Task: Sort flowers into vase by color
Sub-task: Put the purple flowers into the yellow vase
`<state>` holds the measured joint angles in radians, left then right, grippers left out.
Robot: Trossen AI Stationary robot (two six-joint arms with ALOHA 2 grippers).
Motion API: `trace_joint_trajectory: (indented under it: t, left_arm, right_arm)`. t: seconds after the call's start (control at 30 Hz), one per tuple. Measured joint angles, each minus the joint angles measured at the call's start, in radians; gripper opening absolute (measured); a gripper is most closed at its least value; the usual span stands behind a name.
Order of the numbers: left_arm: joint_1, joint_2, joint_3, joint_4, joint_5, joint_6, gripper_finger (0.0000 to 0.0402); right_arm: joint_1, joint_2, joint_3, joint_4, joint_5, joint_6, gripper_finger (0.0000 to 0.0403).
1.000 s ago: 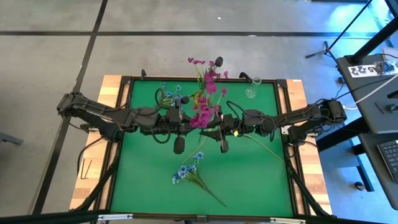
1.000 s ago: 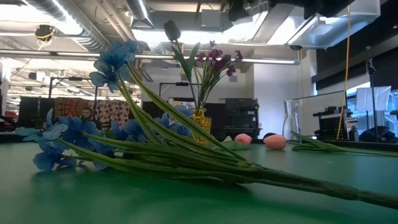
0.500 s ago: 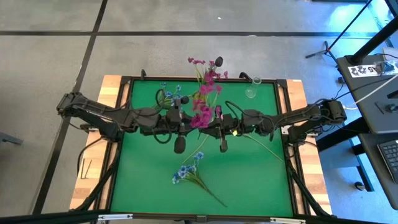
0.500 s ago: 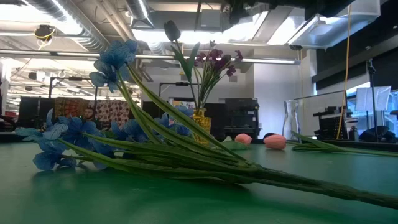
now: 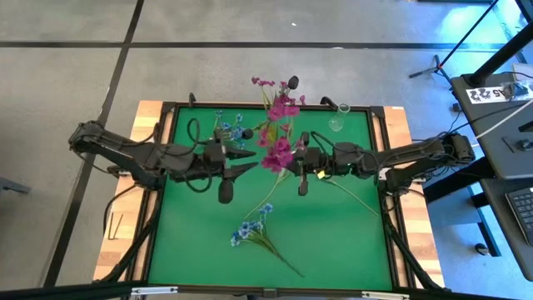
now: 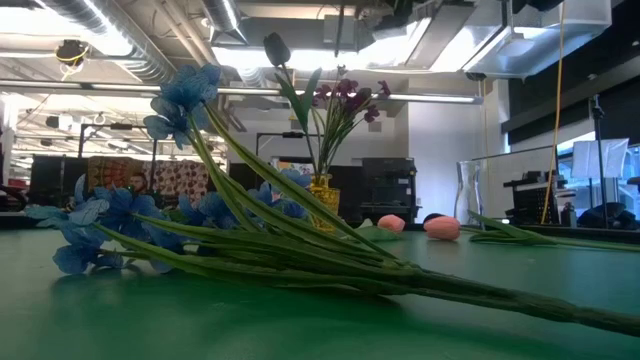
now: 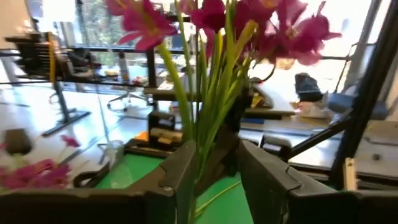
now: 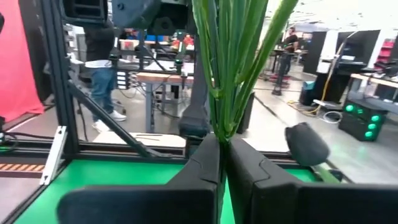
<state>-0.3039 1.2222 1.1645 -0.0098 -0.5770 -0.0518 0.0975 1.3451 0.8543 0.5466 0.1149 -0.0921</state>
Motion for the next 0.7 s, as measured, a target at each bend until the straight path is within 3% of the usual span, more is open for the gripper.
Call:
trace_joint_trajectory:
  t: [0.2,0.33,0.47,0.7]
  left_arm:
    - [-0.039,-0.038,0.0,-0.117,-0.164,0.014,0.012]
    - [-0.037,-0.046,0.0,-0.208,-0.176,-0.021,0.0121]
    - [-0.02,-0.046,0.0,-0.246,-0.192,-0.032,0.0121]
    - [0.017,-0.054,-0.107,-0.059,-0.182,0.028,0.0121]
  right_arm:
    - [-0.02,-0.046,-0.034,-0.012,0.005,-0.02,0.0012]
    - [-0.075,-0.089,-0.128,0.058,-0.007,0.012,0.0011]
    - [-0.159,-0.114,-0.245,0.218,-0.083,0.062,0.0008]
    - [-0.246,-0.089,-0.317,0.317,-0.055,0.033,0.001]
